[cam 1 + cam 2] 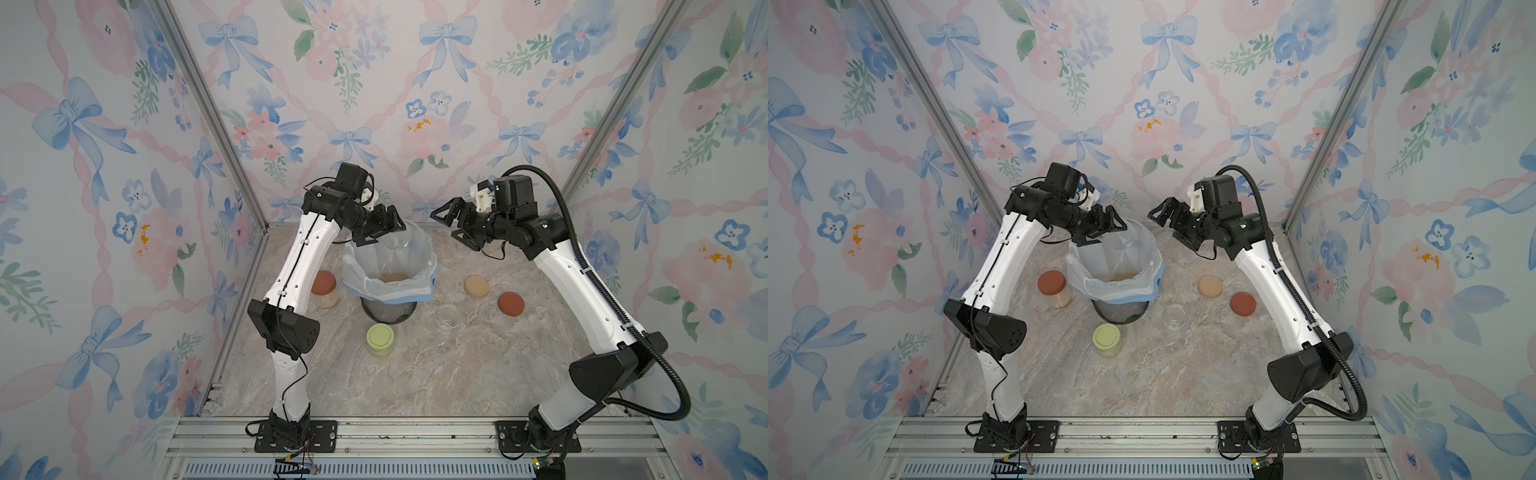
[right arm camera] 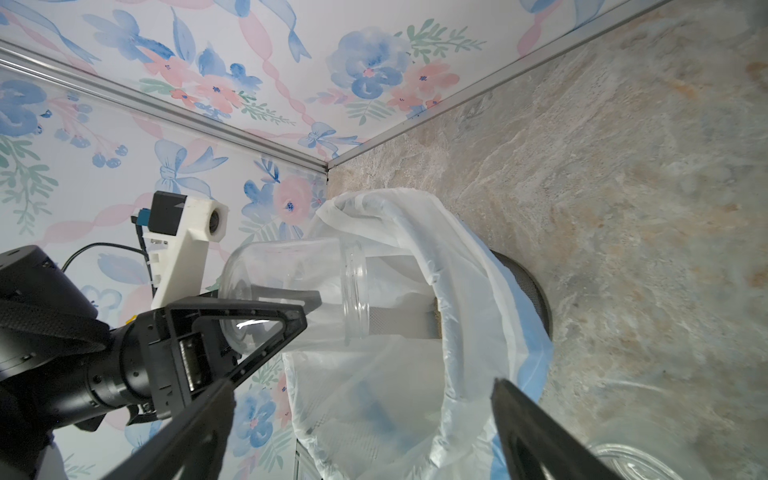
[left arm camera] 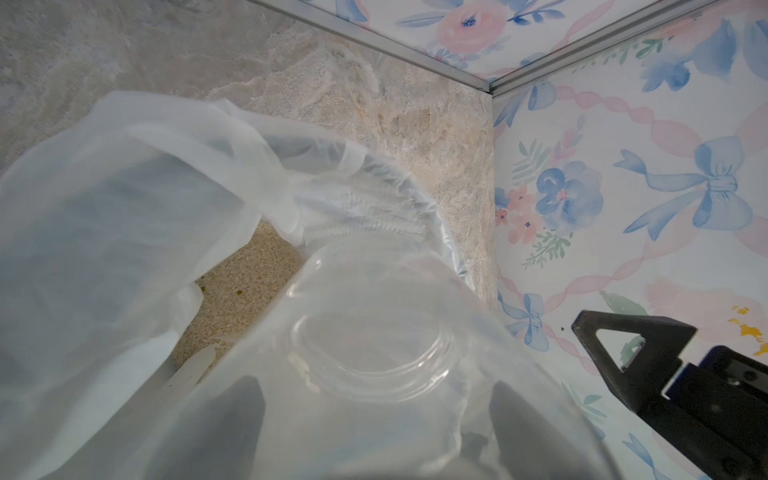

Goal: Empty moldy rice from jars
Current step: Pour the moldy rice from the jar into the trash bin, then place the jar at the center of the board.

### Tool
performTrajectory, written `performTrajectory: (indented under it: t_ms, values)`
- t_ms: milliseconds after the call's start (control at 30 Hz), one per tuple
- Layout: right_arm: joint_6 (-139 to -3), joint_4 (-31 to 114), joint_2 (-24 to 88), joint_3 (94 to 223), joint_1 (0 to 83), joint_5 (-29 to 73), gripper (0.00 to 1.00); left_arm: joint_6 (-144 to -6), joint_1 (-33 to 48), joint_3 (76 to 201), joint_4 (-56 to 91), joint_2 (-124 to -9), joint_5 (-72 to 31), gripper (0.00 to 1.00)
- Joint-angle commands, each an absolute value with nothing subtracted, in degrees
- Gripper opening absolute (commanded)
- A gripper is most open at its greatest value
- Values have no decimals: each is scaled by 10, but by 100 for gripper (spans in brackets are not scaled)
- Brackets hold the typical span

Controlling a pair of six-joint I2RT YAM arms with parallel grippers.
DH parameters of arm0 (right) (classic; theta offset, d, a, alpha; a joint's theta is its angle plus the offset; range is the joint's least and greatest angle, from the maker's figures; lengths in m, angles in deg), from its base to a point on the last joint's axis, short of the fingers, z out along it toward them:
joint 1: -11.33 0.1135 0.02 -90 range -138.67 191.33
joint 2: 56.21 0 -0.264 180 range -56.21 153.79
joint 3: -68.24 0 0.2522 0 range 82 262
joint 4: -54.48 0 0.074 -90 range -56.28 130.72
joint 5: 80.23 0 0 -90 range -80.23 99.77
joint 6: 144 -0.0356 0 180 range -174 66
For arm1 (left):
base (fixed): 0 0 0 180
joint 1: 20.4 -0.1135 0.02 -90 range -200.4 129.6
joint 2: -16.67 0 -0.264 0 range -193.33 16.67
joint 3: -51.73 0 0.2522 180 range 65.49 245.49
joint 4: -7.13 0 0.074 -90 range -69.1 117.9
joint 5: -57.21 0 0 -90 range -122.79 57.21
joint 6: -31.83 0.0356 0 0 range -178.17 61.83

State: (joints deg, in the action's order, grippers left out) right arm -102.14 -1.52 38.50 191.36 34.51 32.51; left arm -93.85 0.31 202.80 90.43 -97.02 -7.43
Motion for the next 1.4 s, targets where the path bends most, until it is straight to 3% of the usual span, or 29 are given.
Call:
performTrajectory:
  t_ms: [0,100,300,1033,1167,1367]
  values:
    - [-1051,-10,383,1926,342,347,97,-938,1,2008,841,-920,-70,0]
    - [-1052,-10,381,1922,343,344,97,-927,4,1994,839,-921,-72,0]
    - [-1113,0,383,1929,342,352,97,-872,35,1965,804,-883,-174,0]
    - [-1341,48,423,1976,410,389,97,-882,42,1354,104,-520,-203,0]
    - [-1356,60,439,1989,427,397,97,-869,43,1293,16,-492,-214,0]
    - [-1377,84,453,1997,441,402,97,-860,44,1288,1,-508,-201,0]
